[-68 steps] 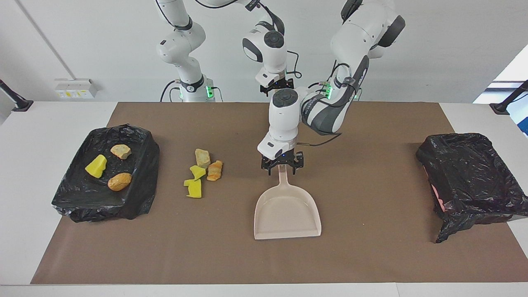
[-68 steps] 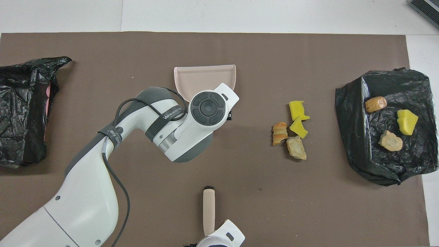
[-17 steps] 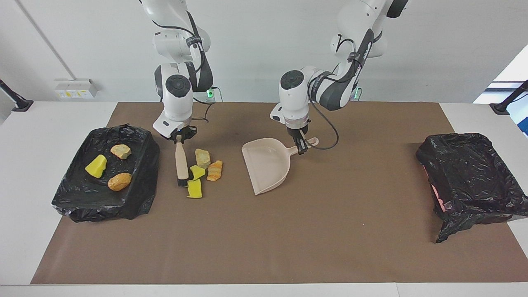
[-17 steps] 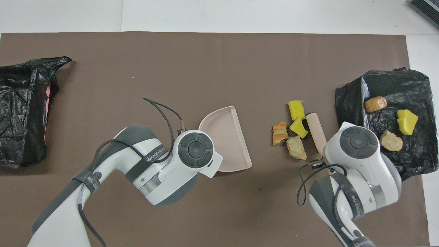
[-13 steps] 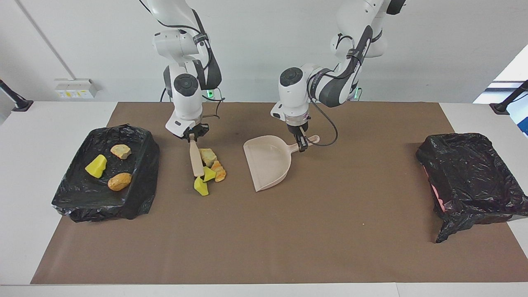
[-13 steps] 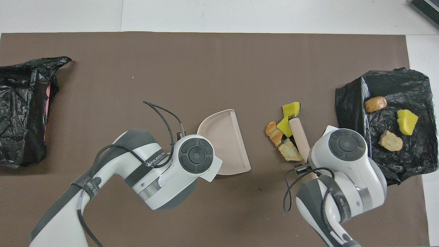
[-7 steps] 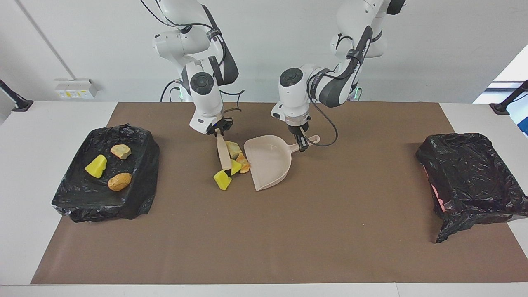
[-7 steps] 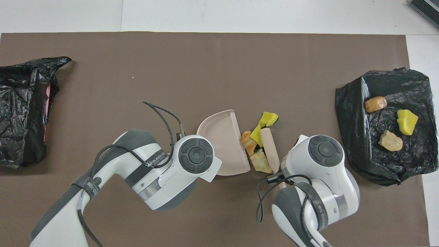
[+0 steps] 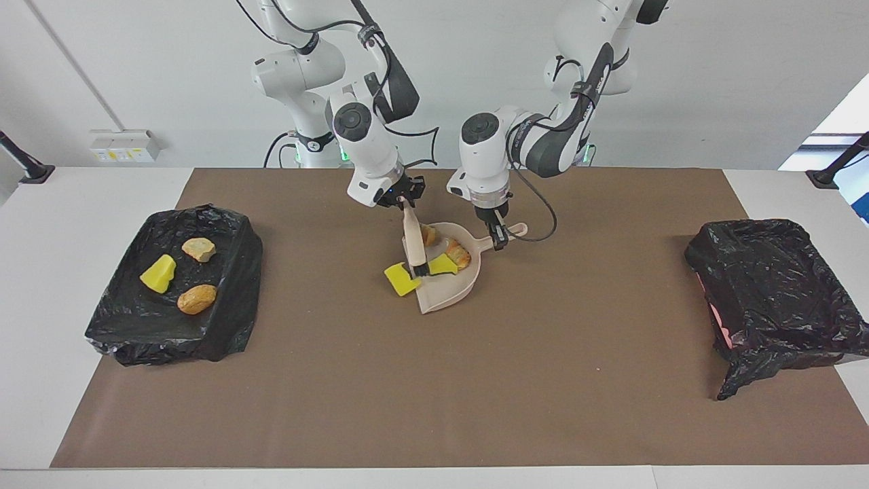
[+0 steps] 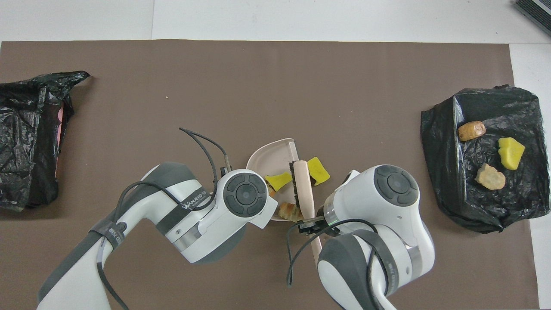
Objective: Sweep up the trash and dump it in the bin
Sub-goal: 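Sweep the sponge and bread chunks into the dustpan with the right gripper's brush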
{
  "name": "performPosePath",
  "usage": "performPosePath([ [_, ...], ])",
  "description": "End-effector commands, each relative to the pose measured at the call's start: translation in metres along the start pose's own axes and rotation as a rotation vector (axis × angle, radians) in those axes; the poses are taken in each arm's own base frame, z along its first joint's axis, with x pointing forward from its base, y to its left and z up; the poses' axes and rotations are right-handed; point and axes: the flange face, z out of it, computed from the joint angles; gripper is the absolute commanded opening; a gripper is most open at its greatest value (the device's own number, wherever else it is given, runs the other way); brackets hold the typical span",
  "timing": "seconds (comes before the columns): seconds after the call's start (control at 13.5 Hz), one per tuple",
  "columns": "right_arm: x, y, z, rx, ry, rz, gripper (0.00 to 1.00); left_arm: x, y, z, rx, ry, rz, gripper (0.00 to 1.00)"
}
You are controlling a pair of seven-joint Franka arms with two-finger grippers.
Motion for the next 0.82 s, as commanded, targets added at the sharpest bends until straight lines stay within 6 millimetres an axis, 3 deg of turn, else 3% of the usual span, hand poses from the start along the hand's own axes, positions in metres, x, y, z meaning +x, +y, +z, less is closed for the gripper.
performPosePath([
  [0.0,0.019,0.035,-0.073,-0.023,-0.003,0.037,0.00,-0.010,0.006,0.000,0.000,-0.011,0.007,0.00],
  [0.07,0.023,0.046,-0.083,-0.109,0.008,0.005,0.00,-0.010,0.005,-0.001,0.001,-0.010,0.005,0.00],
  [0.3,0.039,0.092,-0.083,-0.292,0.028,-0.135,0.00,-0.010,0.005,0.000,-0.003,-0.008,0.002,0.00],
  [0.37,0.049,0.103,-0.072,-0.354,0.023,-0.160,0.00,-0.011,0.004,0.000,-0.003,-0.011,0.002,0.00],
  [0.52,0.062,0.101,-0.034,-0.405,-0.015,-0.199,0.00,-0.011,0.004,0.000,-0.004,-0.012,0.000,0.00],
  [0.67,0.057,0.101,-0.001,-0.408,-0.027,-0.185,0.00,-0.011,0.004,0.000,-0.004,-0.012,0.000,0.00],
  [0.74,0.052,0.092,0.015,-0.408,-0.032,-0.174,0.00,-0.011,0.004,0.001,-0.005,-0.015,0.000,0.00],
])
